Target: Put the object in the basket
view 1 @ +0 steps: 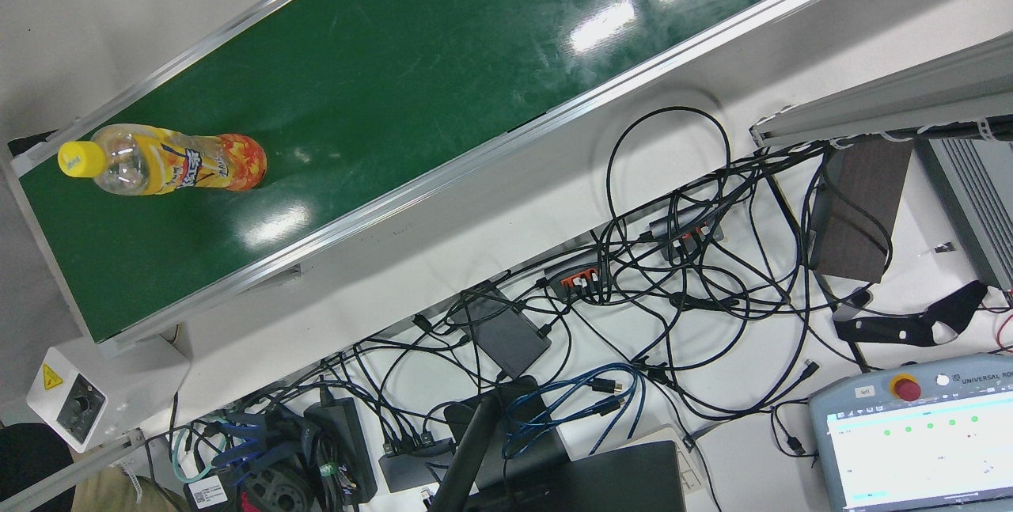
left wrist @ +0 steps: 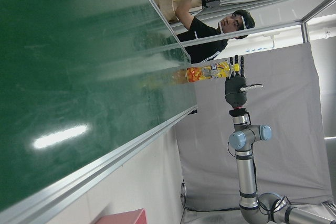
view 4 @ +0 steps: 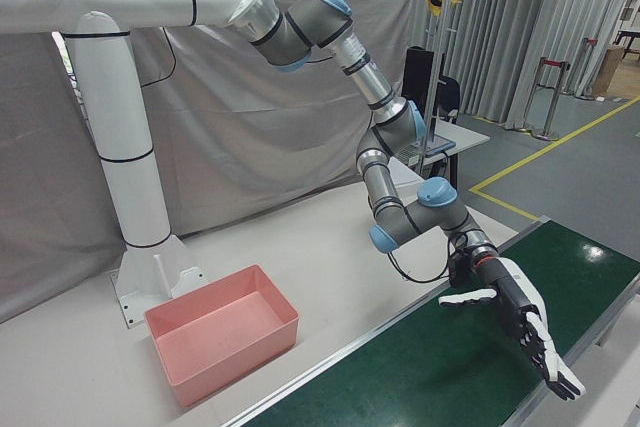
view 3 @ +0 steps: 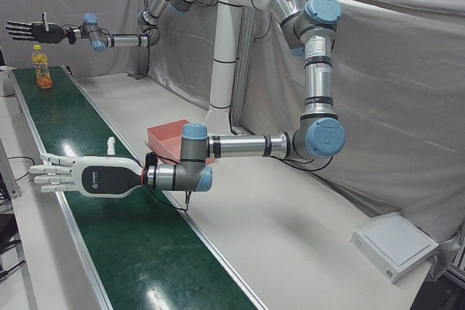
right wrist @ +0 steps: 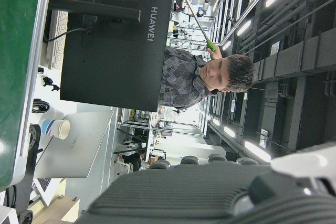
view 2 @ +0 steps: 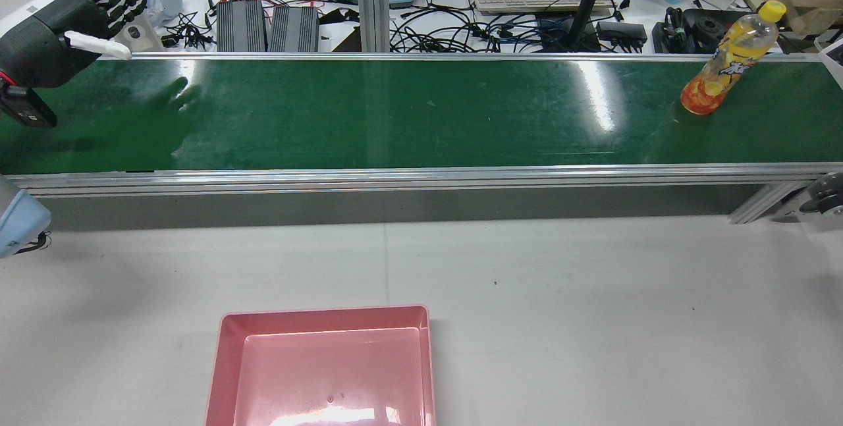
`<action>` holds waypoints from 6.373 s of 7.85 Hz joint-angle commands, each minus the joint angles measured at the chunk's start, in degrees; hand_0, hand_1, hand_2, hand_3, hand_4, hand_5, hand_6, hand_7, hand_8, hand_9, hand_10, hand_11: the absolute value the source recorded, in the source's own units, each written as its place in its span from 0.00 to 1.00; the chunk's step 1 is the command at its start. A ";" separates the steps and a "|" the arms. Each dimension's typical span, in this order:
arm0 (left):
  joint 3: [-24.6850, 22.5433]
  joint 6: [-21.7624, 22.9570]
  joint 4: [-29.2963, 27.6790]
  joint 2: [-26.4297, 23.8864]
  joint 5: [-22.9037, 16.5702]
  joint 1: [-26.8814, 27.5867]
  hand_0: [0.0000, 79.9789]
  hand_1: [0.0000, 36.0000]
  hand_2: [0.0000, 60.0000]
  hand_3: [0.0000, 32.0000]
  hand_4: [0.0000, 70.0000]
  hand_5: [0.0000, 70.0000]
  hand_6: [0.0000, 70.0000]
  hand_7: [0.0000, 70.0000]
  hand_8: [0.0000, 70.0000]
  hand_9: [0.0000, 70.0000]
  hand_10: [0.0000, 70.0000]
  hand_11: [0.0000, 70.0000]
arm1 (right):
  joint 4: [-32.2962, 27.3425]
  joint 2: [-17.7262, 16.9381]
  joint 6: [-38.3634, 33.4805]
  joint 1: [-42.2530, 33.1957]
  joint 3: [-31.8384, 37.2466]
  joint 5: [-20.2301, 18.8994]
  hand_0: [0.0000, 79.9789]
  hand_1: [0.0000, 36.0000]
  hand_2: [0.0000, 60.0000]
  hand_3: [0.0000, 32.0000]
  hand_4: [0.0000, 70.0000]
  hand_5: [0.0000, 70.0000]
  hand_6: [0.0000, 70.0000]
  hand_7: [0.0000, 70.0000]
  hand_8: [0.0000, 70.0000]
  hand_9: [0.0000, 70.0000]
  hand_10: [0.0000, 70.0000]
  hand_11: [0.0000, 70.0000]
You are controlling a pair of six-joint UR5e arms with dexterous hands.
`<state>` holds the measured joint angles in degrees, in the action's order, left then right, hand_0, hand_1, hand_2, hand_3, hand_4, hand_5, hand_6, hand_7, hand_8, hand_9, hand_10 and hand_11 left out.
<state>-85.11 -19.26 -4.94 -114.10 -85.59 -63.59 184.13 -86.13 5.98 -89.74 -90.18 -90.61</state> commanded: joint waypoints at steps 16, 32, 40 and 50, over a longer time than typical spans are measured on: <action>-3.22 0.89 1.34 1.25 0.08 -1.09 0.69 0.55 0.00 0.00 0.10 0.27 0.00 0.03 0.04 0.00 0.00 0.00 | 0.00 0.00 0.00 0.00 0.00 0.00 0.00 0.00 0.00 0.00 0.00 0.00 0.00 0.00 0.00 0.00 0.00 0.00; -5.06 0.19 3.00 3.80 -0.10 -2.50 0.70 0.54 0.00 0.00 0.14 0.31 0.00 0.03 0.04 0.00 0.00 0.00 | 0.00 0.00 0.00 0.00 0.00 0.00 0.00 0.00 0.00 0.00 0.00 0.00 0.00 0.00 0.00 0.00 0.00 0.00; -6.12 -2.01 6.26 2.84 -0.01 -2.50 0.71 0.52 0.00 0.00 0.14 0.29 0.00 0.05 0.04 0.00 0.00 0.00 | 0.00 0.00 0.00 0.00 0.00 0.00 0.00 0.00 0.00 0.00 0.00 0.00 0.00 0.00 0.00 0.00 0.00 0.00; -2.52 -3.94 7.75 -2.09 0.08 2.16 0.67 0.48 0.00 0.00 0.12 0.33 0.00 0.06 0.03 0.00 0.00 0.01 | 0.00 0.00 0.00 0.00 0.00 0.00 0.00 0.00 0.00 0.00 0.00 0.00 0.00 0.00 0.00 0.00 0.00 0.00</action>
<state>-88.95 -23.09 2.95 -115.95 -85.54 -61.72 184.13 -86.13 5.98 -89.74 -90.17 -90.62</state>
